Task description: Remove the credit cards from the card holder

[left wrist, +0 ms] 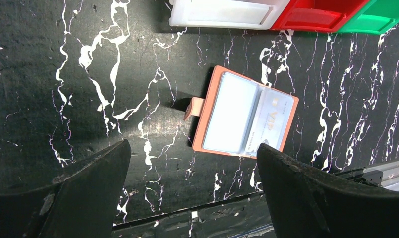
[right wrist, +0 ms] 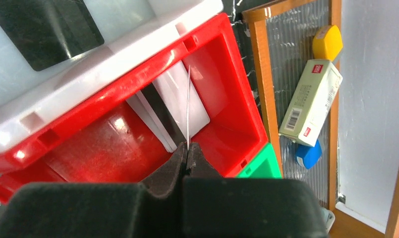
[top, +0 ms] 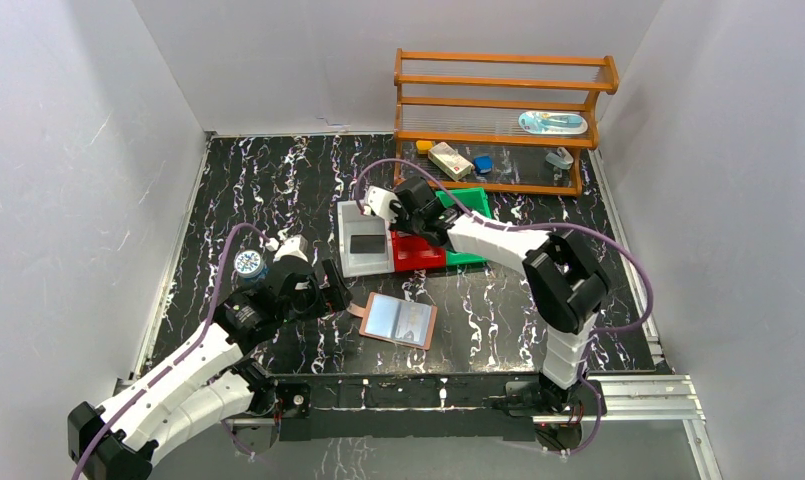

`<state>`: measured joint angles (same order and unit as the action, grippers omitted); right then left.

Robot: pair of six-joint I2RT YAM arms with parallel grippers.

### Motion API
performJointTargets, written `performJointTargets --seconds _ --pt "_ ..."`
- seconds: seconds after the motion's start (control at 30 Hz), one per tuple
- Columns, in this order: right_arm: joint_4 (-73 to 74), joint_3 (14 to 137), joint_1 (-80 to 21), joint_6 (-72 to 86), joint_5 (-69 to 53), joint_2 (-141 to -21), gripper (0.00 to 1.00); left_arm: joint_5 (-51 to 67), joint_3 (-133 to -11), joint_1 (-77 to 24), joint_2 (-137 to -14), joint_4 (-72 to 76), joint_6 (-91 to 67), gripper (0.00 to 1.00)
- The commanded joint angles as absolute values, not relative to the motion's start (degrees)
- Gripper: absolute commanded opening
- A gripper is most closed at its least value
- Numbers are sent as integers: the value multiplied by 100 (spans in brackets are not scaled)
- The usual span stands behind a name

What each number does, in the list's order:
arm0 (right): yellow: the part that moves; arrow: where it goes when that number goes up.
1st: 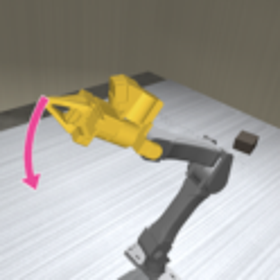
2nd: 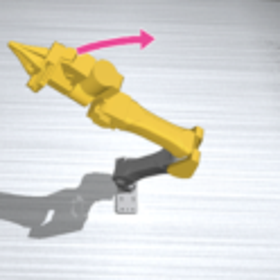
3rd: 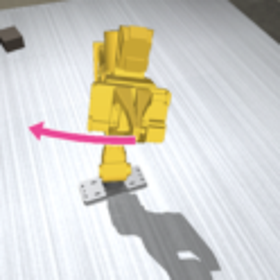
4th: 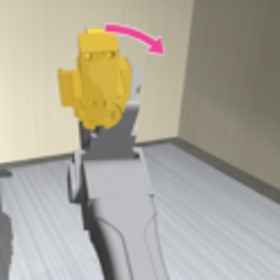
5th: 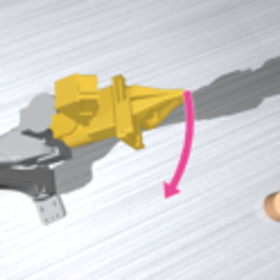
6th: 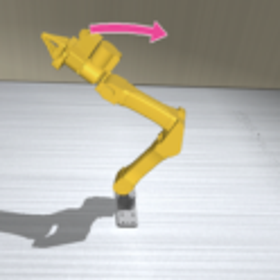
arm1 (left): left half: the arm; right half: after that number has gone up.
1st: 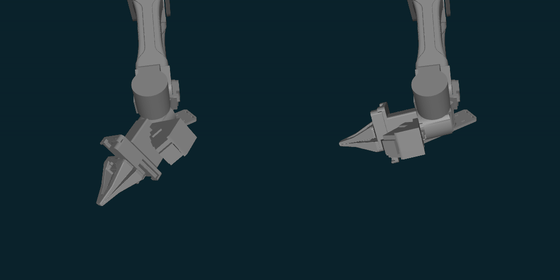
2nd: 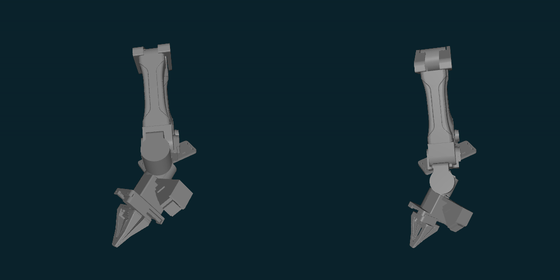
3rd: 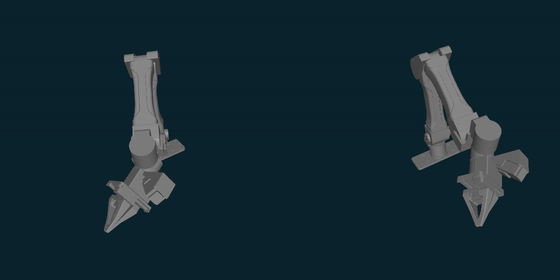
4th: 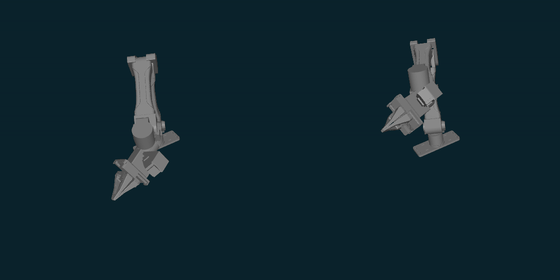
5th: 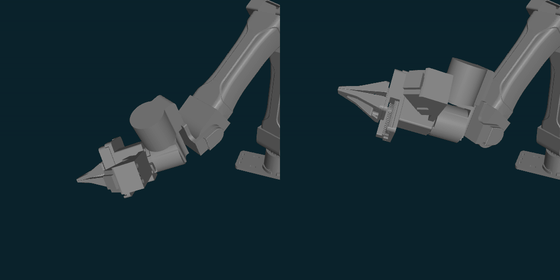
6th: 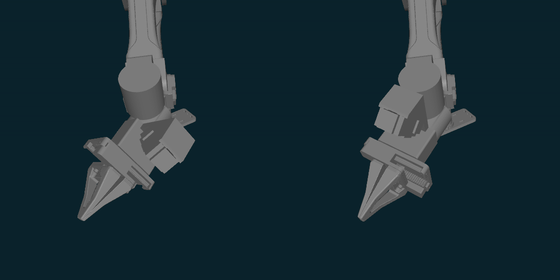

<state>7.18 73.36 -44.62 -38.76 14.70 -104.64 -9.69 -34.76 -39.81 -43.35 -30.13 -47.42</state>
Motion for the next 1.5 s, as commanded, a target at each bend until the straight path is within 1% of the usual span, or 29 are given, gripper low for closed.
performJointTargets --seconds 0.0,0.27,0.43,0.63,0.7,0.77,0.8,0.9,1.0,1.07,1.1,1.2,1.3,1.47 --pt "514 7772 -4430 -4268 1607 -10750 0 -994 -3599 -3956 -4265 -3171 -4824 99" --pt "119 7847 -4412 -4736 1890 -11199 0 -945 -3606 -3956 -4336 -3179 -4825 98" --pt "-143 7790 -4404 -4874 1856 -11299 3 -883 -3617 -3955 -4432 -3179 -4830 98" --pt "-185 7777 -4382 -5000 1795 -11472 8 -869 -3618 -3956 -4480 -3179 -4895 98" --pt "-172 7787 -4378 -5012 1819 -11531 11 -859 -3625 -3951 -4491 -3177 -4887 98" --pt "-91 7807 -4378 -5001 1778 -11543 13 -845 -3620 -3951 -4502 -3182 -4871 98" --pt "-79 7796 -4380 -4983 1745 -11520 15 -844 -3618 -3957 -4515 -3182 -4865 98" --pt "-94 7694 -4379 -4911 1643 -11382 29 -813 -3600 -3956 -4564 -3178 -4873 98" --pt "-280 7544 -4379 -4790 1649 -11230 37 -730 -3563 -3951 -4624 -3131 -4891 98" --pt "-384 7484 -4381 -4725 1666 -11163 47 -660 -3534 -3957 -4665 -3092 -4883 98" --pt "-382 7494 -4378 -4616 1657 -11120 50 -637 -3521 -3950 -4689 -3081 -4872 99" --pt "-395 7491 -4383 -4317 1531 -10977 53 -584 -3516 -3953 -4747 -3046 -4860 98" --pt "-378 7450 -4371 -4095 1340 -10811 60 -531 -3516 -3955 -4780 -3017 -4856 98" --pt "-411 7289 -4363 -3647 1218 -10320 64 -492 -3464 -3951 -4783 -2984 -4848 98"
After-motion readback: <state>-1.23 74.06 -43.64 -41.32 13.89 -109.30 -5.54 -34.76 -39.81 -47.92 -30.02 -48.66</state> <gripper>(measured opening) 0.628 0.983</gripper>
